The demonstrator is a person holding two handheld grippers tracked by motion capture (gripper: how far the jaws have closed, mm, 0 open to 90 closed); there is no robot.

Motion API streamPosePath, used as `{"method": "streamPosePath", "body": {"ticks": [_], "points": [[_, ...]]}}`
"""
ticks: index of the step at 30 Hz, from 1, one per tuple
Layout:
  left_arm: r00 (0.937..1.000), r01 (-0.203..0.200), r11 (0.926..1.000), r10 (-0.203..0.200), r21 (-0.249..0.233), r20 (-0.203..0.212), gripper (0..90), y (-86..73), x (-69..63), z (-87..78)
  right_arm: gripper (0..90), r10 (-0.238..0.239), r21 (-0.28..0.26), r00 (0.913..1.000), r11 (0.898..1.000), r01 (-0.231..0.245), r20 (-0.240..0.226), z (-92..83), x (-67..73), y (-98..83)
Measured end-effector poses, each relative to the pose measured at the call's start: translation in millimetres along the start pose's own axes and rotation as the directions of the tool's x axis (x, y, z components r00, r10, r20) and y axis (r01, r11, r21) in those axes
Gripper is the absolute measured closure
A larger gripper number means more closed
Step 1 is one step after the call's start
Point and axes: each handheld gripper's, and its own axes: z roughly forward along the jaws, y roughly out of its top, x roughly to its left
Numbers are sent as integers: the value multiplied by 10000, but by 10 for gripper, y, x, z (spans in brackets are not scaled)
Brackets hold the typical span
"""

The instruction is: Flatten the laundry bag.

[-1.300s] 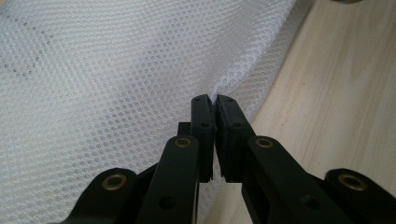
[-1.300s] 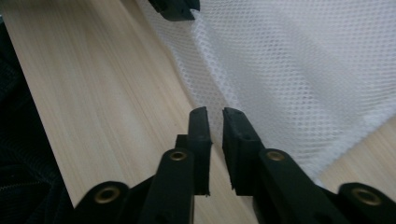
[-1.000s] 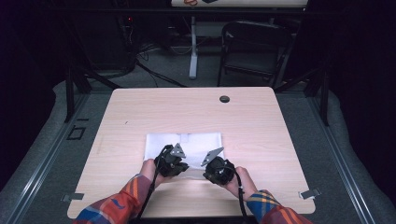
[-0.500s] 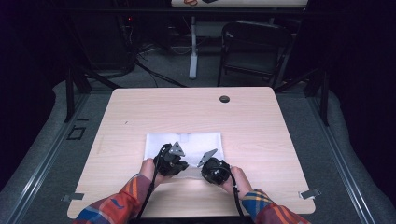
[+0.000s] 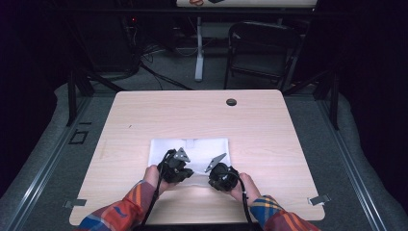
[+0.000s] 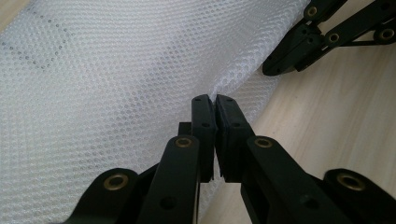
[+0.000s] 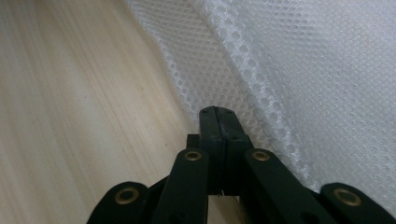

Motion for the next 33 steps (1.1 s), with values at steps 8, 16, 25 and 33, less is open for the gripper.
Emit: {"method": "streamPosePath", "body": {"ticks": [8, 16, 25, 33], "points": [[9996, 263, 9996, -264, -80, -36, 870, 26, 31, -75, 900, 30, -111, 10000, 9999, -31, -70, 2, 5, -15], [9995, 250, 9996, -252, -97, -193, 871, 86, 77, -138, 900, -157, 119, 9998, 9998, 158, -149, -14, 22, -15], [9974, 572, 9966, -596, -596, -397, 871, 104, 195, -249, 900, -200, 145, 9996, 9997, 203, -188, -23, 23, -28], [9962, 491, 9957, -546, -790, -685, 871, 213, 274, -303, 900, -116, 151, 9994, 9998, 120, -311, -28, 26, -39]]}}
